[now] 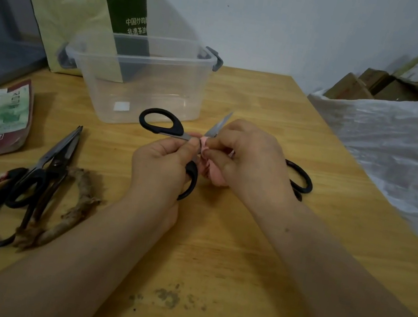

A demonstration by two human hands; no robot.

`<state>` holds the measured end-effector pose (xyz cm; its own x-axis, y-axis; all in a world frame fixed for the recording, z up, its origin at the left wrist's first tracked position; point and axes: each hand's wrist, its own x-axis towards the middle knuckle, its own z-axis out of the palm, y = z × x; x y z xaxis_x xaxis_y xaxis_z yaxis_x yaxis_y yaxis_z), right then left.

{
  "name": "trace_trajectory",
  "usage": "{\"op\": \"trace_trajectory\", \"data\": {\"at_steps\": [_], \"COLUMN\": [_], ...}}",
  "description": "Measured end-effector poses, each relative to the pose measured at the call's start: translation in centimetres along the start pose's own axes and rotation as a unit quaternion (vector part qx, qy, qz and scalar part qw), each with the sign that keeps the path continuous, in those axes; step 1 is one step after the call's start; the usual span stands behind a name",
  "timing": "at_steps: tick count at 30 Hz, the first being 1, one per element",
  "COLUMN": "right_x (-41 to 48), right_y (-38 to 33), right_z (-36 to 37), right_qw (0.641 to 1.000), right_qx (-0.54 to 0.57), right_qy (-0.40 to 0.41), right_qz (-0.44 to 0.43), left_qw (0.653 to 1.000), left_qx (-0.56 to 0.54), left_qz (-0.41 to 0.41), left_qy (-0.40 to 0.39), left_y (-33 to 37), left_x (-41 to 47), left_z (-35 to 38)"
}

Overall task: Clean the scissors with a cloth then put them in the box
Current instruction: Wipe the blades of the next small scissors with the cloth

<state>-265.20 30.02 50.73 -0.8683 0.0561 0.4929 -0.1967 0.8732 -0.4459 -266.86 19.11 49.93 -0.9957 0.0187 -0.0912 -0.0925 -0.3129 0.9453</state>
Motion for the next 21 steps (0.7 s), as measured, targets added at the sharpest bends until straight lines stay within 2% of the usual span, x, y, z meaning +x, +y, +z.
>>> {"op": "trace_trajectory", "data": {"at_steps": [5, 10, 15, 17, 21], "right_x": [0.3, 0.0, 0.3, 0.3, 0.0], "right_y": [1.8, 0.0, 1.5, 1.6, -0.3], "right_z": [-0.9, -0.1, -0.9, -0.9, 0.3], "right_qw": [0.997, 0.999, 0.997, 0.996, 0.999], "right_qx": [-0.047, 0.017, -0.048, -0.052, -0.021], "right_qy": [-0.009, 0.037, 0.004, 0.014, 0.024], "right_qz": [0.062, 0.022, 0.058, 0.07, 0.01], "left_qw": [0.999, 0.999, 0.999, 0.999, 0.999], "left_qx": [0.02, 0.005, -0.004, 0.0, -0.024], "left_qz": [0.019, 0.031, 0.026, 0.031, 0.014], "left_qy": [0.026, 0.003, 0.021, 0.022, 0.022], "left_y": [-0.1, 0.0, 0.3, 0.3, 0.3], "left_x": [0.3, 0.0, 0.1, 0.0, -0.1], "left_z": [-0.2, 0.2, 0.1, 0.3, 0.6]}}
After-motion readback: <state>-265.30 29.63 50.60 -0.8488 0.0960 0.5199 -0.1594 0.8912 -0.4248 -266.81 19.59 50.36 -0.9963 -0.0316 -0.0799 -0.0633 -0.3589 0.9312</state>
